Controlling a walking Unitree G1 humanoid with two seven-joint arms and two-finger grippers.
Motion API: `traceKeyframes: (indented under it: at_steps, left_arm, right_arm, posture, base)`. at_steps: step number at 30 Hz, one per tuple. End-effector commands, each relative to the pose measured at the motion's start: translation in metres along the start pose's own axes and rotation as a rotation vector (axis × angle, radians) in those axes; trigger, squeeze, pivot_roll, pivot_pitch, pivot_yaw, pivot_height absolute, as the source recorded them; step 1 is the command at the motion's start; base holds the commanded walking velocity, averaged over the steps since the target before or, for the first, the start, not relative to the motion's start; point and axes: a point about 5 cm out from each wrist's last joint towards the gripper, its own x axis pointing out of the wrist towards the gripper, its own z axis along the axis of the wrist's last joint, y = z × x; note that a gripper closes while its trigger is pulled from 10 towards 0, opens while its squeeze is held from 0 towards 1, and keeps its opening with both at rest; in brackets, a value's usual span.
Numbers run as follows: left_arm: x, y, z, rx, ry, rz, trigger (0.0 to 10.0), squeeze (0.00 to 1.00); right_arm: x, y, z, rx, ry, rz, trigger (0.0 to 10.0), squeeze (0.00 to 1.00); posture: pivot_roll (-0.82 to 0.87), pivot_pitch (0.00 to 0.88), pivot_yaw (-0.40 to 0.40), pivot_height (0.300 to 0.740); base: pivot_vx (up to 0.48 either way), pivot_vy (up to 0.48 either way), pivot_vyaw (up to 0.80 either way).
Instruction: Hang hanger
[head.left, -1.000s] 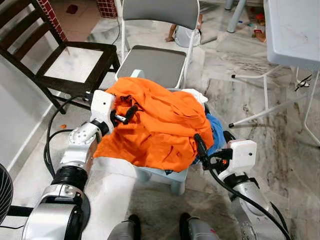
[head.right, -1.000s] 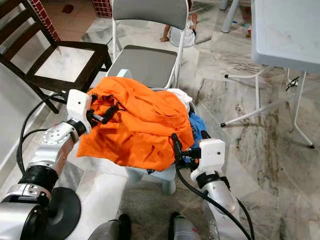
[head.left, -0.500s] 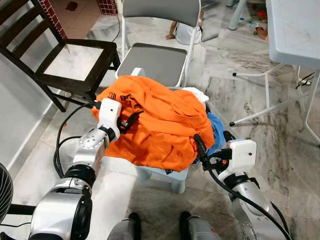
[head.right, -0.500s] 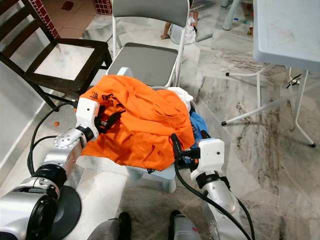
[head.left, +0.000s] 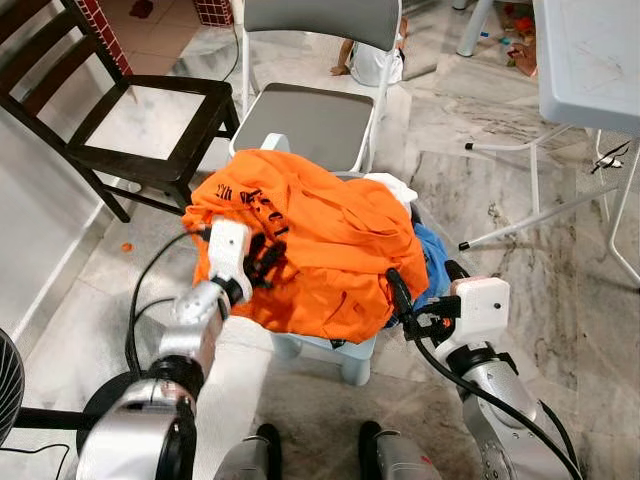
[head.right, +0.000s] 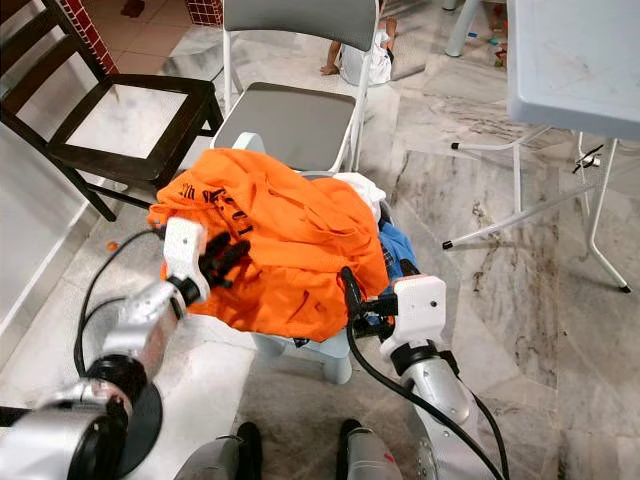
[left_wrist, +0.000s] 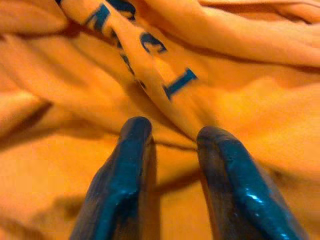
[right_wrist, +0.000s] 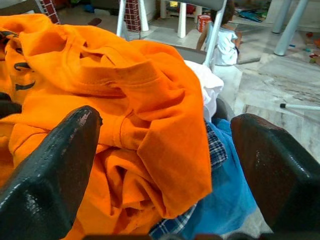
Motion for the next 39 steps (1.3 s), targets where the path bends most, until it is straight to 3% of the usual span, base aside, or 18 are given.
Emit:
traceKeyframes:
  at_steps: [1,4,5,6,12,13,14,15,24,29,33,39]
  left_arm:
    - [-0.003,-0.001,0.0,0.018,-0.011,-0.012,0.0,0.0]
    - [-0.015,0.003,0.007,0.088,-0.109,0.073,0.0,0.0]
    - [-0.02,0.003,0.011,0.119,-0.141,0.09,5.3,0.0]
    - [-0.027,0.002,0.017,0.149,-0.181,0.109,10.0,0.0]
    - [-0.052,-0.013,0.027,0.204,-0.264,0.114,10.0,0.0]
    - [-0.056,-0.015,0.027,0.189,-0.271,0.114,10.0,0.21]
    - [-0.056,-0.015,0.027,0.189,-0.271,0.114,10.0,0.21]
    - [-0.063,-0.018,0.027,0.196,-0.284,0.126,10.0,1.0]
    - [-0.095,-0.016,0.021,0.297,-0.226,0.279,10.0,1.0]
    - [-0.101,-0.011,0.034,0.354,-0.241,0.326,10.0,1.0]
    - [-0.104,-0.008,0.037,0.372,-0.251,0.353,10.0,1.0]
    - [-0.103,-0.013,0.037,0.32,-0.24,0.374,10.0,1.0]
  right_arm:
    - [-0.003,0.001,-0.007,-0.004,0.031,0.005,10.0,0.0]
    - [-0.003,-0.001,-0.006,0.003,0.023,-0.004,10.0,0.0]
    - [-0.003,-0.002,-0.005,0.006,0.019,-0.006,10.0,0.0]
    - [-0.003,-0.002,-0.004,0.008,0.013,-0.009,10.0,0.0]
    - [0.0,-0.003,-0.002,0.009,-0.002,-0.014,10.0,0.0]
    - [0.0,-0.003,-0.002,0.008,-0.002,-0.015,10.0,0.0]
    - [0.0,-0.003,-0.002,0.008,-0.002,-0.015,10.0,0.0]
    - [0.001,-0.004,-0.002,0.008,-0.002,-0.017,10.0,0.0]
    - [0.003,-0.01,-0.003,0.023,0.0,-0.059,10.0,0.0]
    - [0.012,-0.003,0.007,0.021,-0.042,-0.038,10.0,0.0]
    - [0.018,-0.005,-0.001,0.025,-0.02,-0.045,10.0,0.0]
    - [0.023,-0.008,0.003,0.033,-0.035,-0.045,10.0,0.0]
  posture:
    - [-0.11,0.271,0.029,0.74]
    - [-0.1,0.27,0.028,0.74]
    - [-0.1,0.27,0.027,0.74]
    - [-0.09,0.269,0.028,0.74]
    - [-0.08,0.267,0.028,0.74]
    - [-0.08,0.267,0.028,0.74]
    - [-0.08,0.267,0.028,0.74]
    - [-0.06,0.268,0.024,0.74]
    - [-0.04,0.276,-0.007,0.74]
    - [0.0,0.277,0.002,0.74]
    - [0.04,0.27,-0.012,0.74]
    - [0.04,0.276,-0.017,0.74]
  base:
    - [0.0,0.0,0.0]
    - [0.0,0.0,0.0]
    - [0.0,0.0,0.0]
    - [0.0,0.0,0.0]
    - [0.0,0.0,0.0]
    - [0.0,0.0,0.0]
    - [0.0,0.0,0.0]
    - [0.0,0.0,0.0]
    - [0.0,0.0,0.0]
    - [0.0,0.0,0.0]
    - [0.0,0.0,0.0]
    - [0.0,0.0,0.0]
